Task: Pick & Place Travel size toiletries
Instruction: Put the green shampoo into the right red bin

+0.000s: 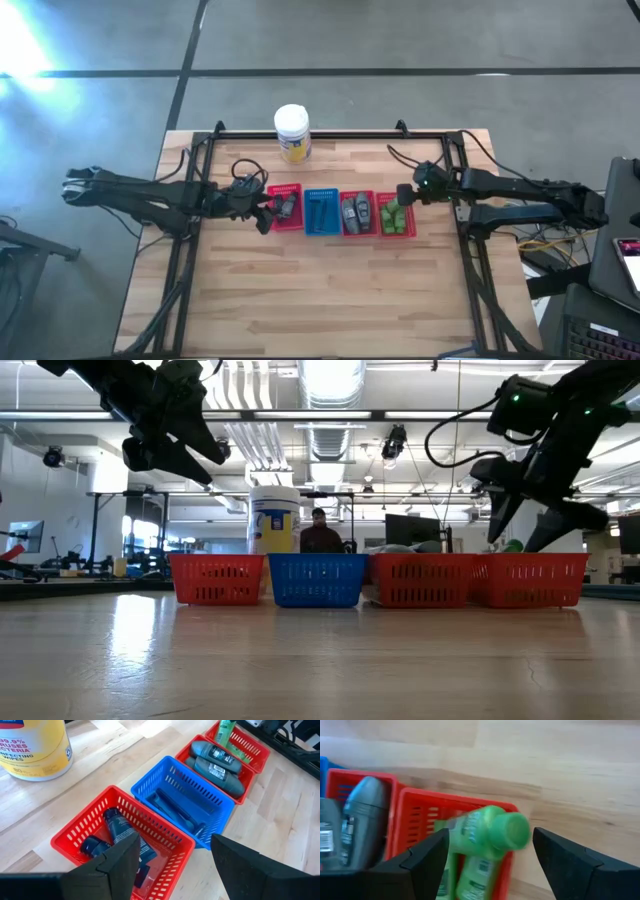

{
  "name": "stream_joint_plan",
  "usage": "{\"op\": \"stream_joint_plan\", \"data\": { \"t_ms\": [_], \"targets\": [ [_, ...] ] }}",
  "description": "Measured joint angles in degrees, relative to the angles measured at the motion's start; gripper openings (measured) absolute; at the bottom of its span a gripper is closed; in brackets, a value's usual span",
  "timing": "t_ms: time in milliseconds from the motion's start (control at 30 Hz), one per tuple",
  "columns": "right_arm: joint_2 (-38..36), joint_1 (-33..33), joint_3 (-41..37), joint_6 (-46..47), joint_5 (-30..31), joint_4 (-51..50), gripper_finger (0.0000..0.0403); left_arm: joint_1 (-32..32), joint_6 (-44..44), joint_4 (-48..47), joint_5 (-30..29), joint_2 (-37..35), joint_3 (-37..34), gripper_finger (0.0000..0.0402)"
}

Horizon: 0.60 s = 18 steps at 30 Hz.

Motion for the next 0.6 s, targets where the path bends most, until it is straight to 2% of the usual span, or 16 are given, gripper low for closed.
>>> {"op": "stream_joint_plan", "data": {
  "t_ms": [133, 367, 600],
  "targets": [
    [2.23, -4.17, -1.26, -3.58, -5.01, 2.8, 0.0265, 0.02, -0.03, -0.01, -0.02, 0.02, -0.09, 0.0248],
    [3.29, -4.96, 0.58, -8.44, -5.3, 3.05, 0.0216, 0.04, -0.53, -0.01, -0.02, 0.02, -0.12, 0.0248],
    [3.37, -4.94, 2.57, -10.02, -5.43, 3.04, 0.0149, 0.04, -0.54, -0.01, -0.02, 0.02, -0.12, 0.0248]
  ]
}}
